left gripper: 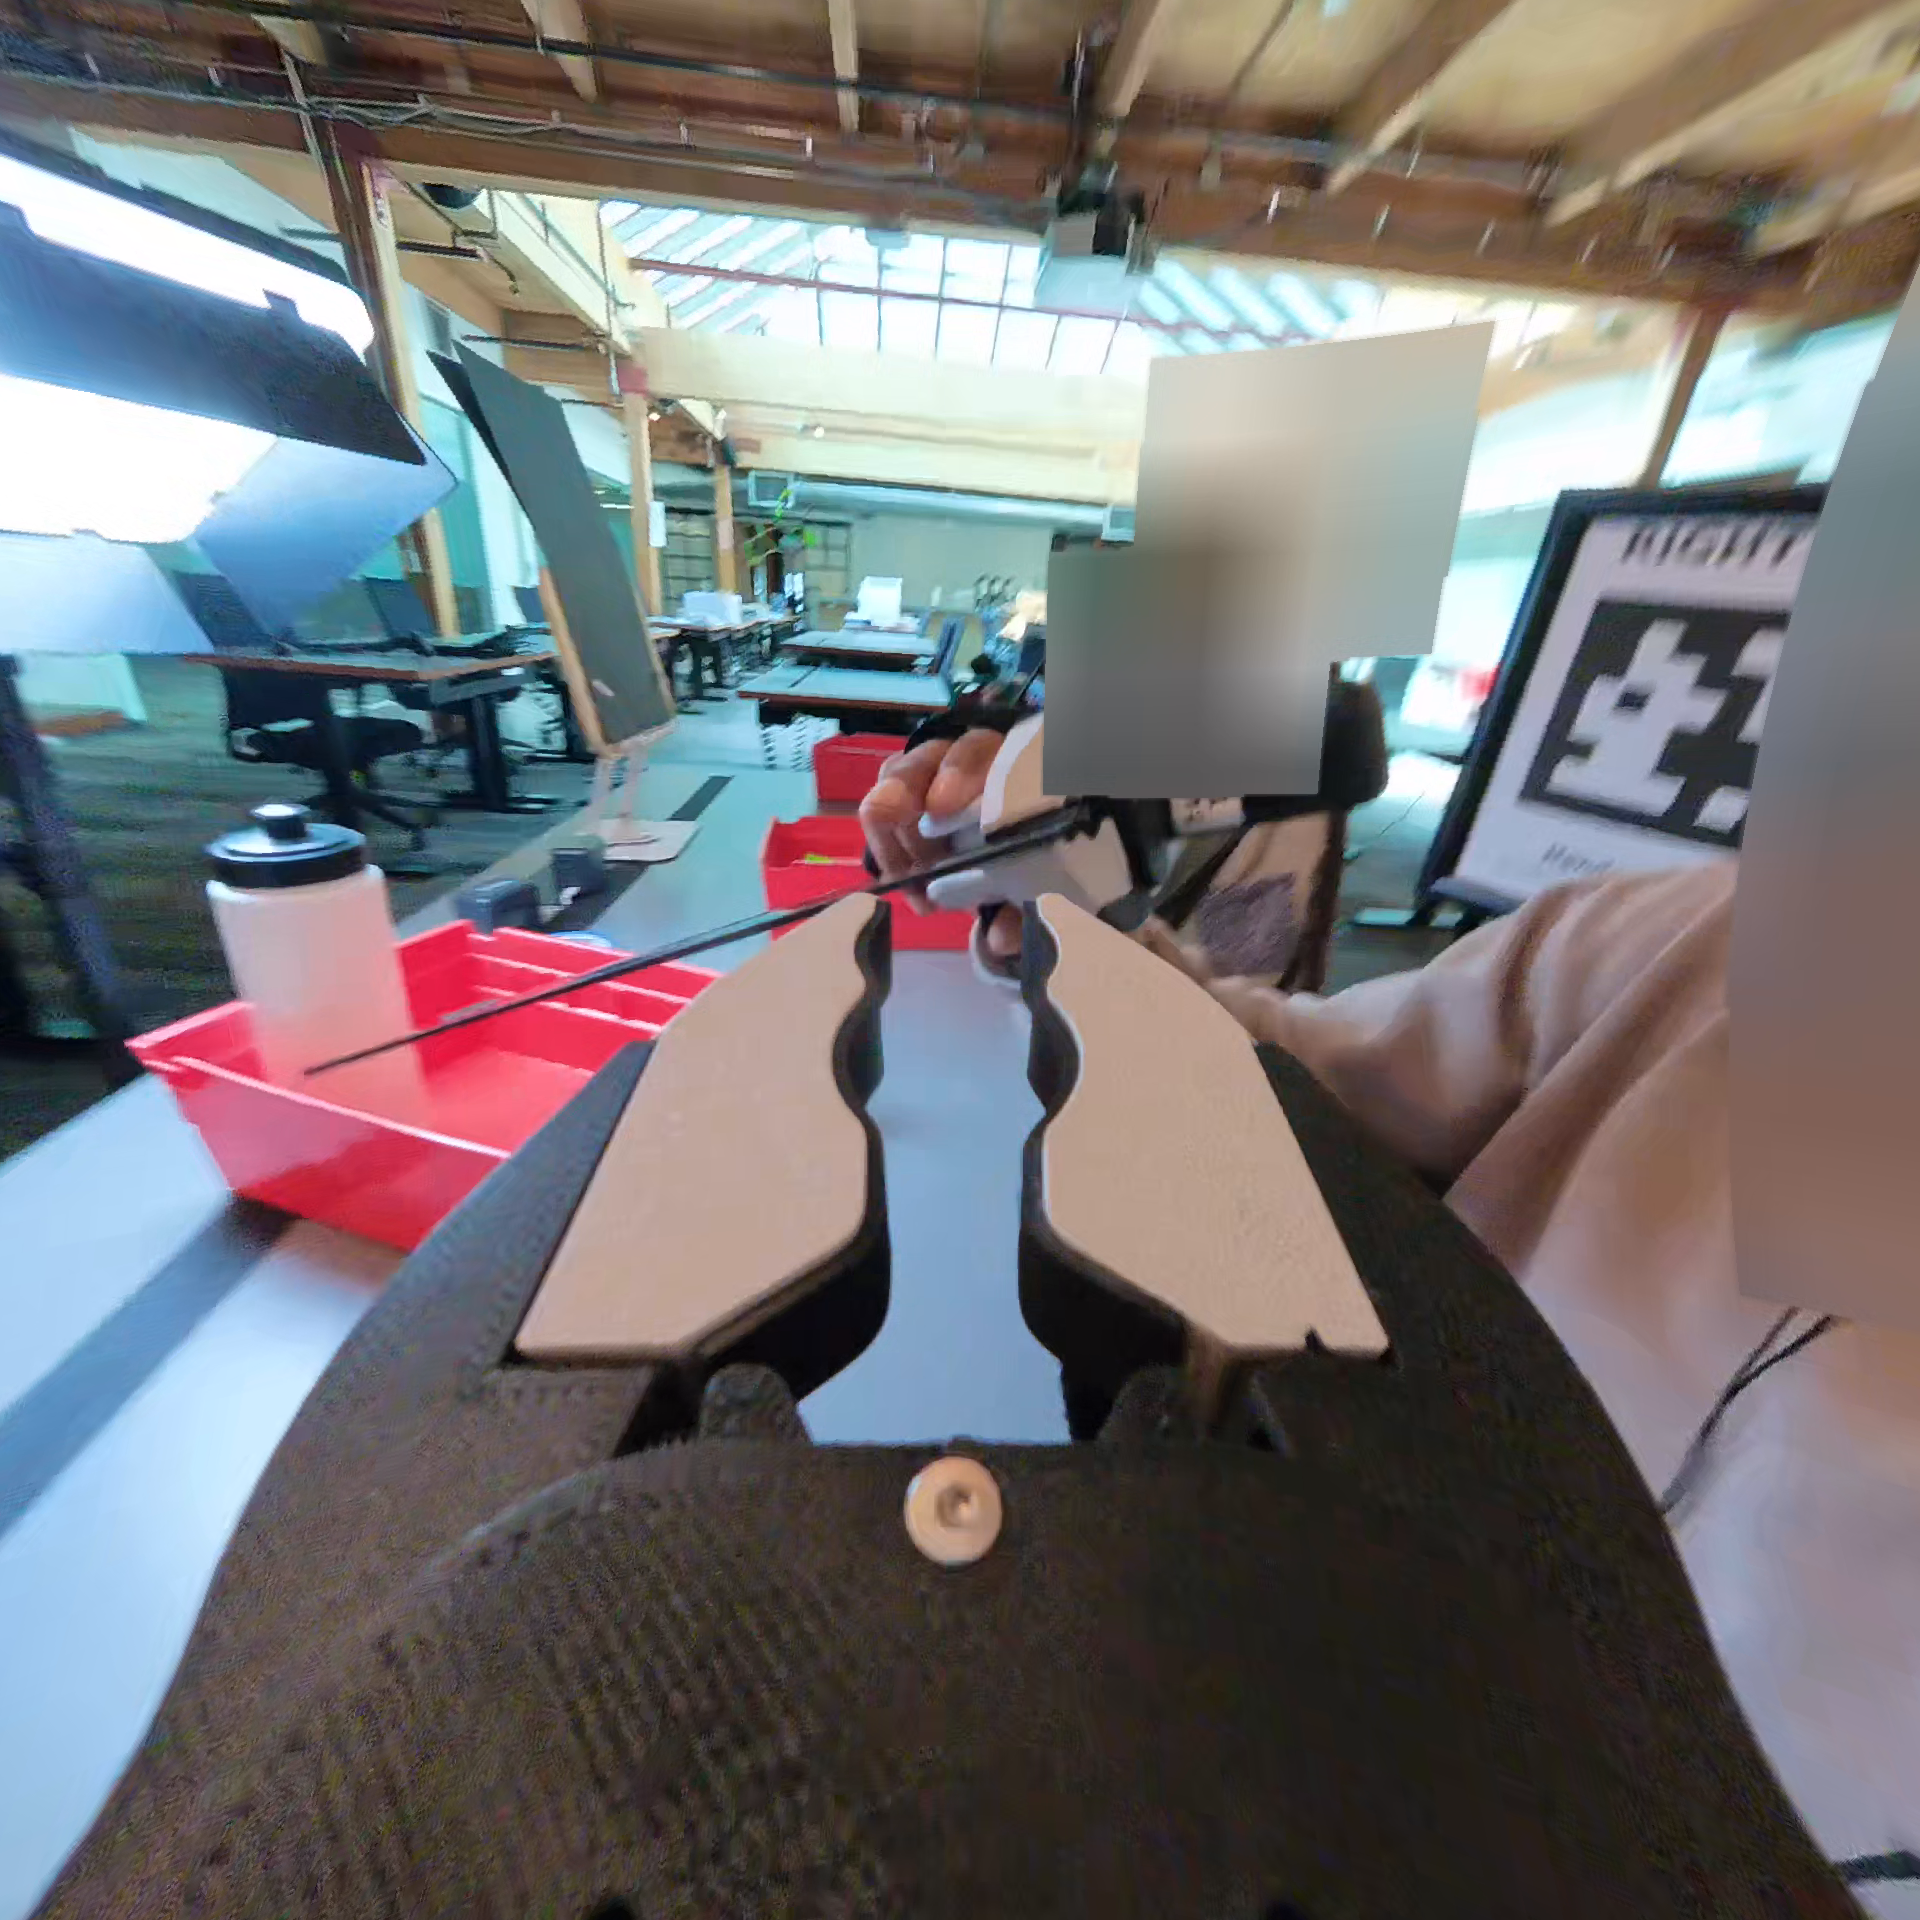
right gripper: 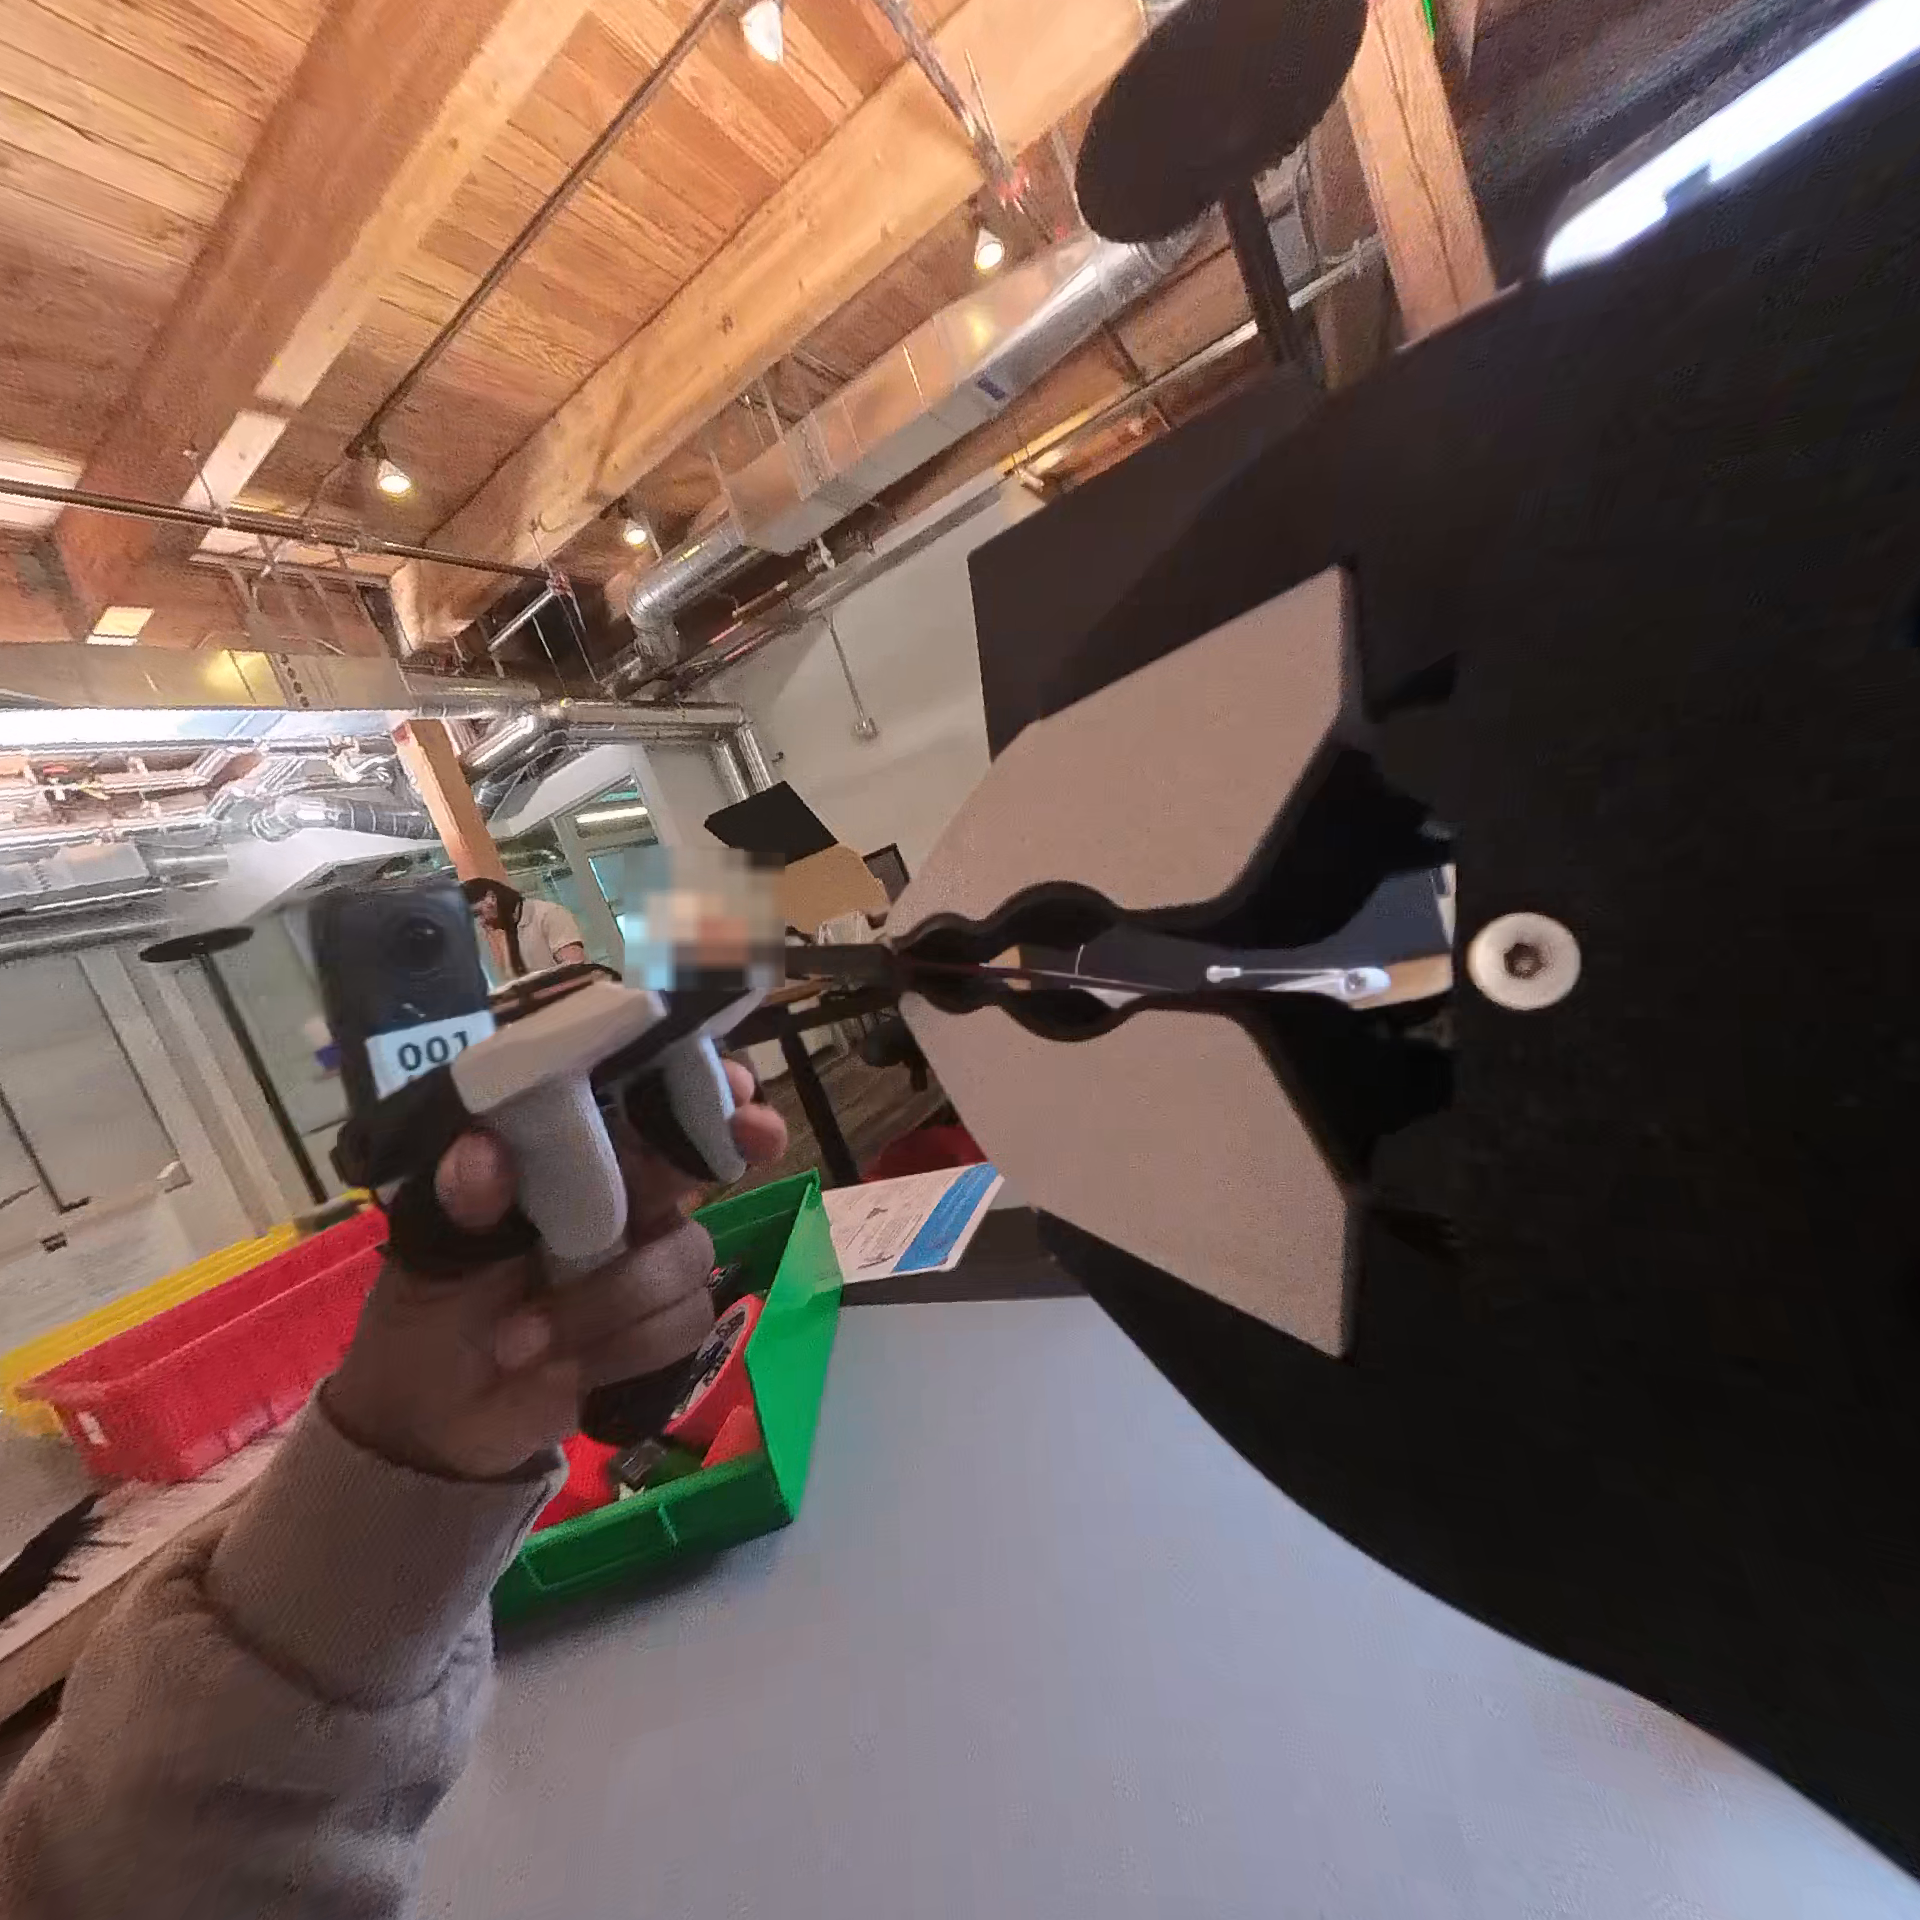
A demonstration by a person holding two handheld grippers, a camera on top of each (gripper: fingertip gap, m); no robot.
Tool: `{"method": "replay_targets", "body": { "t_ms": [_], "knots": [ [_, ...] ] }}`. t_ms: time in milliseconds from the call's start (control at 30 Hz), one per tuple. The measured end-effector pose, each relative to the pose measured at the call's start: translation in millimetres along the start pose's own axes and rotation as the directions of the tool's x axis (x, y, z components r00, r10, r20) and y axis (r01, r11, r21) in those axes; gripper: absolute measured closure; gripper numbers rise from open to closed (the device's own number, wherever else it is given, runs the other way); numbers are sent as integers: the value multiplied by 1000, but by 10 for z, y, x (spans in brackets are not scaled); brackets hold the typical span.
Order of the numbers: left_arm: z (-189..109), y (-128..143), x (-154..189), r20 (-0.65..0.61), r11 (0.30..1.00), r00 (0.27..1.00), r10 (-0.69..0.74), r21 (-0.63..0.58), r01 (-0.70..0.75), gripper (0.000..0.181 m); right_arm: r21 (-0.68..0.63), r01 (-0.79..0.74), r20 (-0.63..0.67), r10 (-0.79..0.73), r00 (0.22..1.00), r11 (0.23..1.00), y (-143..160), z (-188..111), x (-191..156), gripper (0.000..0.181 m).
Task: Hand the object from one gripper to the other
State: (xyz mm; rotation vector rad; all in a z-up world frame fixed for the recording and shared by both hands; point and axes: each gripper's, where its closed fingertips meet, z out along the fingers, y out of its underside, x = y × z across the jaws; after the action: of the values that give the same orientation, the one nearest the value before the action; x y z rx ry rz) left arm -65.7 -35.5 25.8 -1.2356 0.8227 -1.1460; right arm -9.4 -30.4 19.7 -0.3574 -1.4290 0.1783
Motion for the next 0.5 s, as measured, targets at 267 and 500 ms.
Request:
{"method": "replay_targets", "body": {
  "t_ms": [267, 500],
  "knots": [
    [130, 176, -162, -172, 824, 814, -556, 21, 567, 150, -71, 265, 22, -264, 964, 962, 17, 66, -163, 179],
    [210, 318, -144, -155, 822, 809, -567, -35, 569, 162, -138, 416, 48, -413, 909, 899, 53, 166, -291, 179]
  ]
}}
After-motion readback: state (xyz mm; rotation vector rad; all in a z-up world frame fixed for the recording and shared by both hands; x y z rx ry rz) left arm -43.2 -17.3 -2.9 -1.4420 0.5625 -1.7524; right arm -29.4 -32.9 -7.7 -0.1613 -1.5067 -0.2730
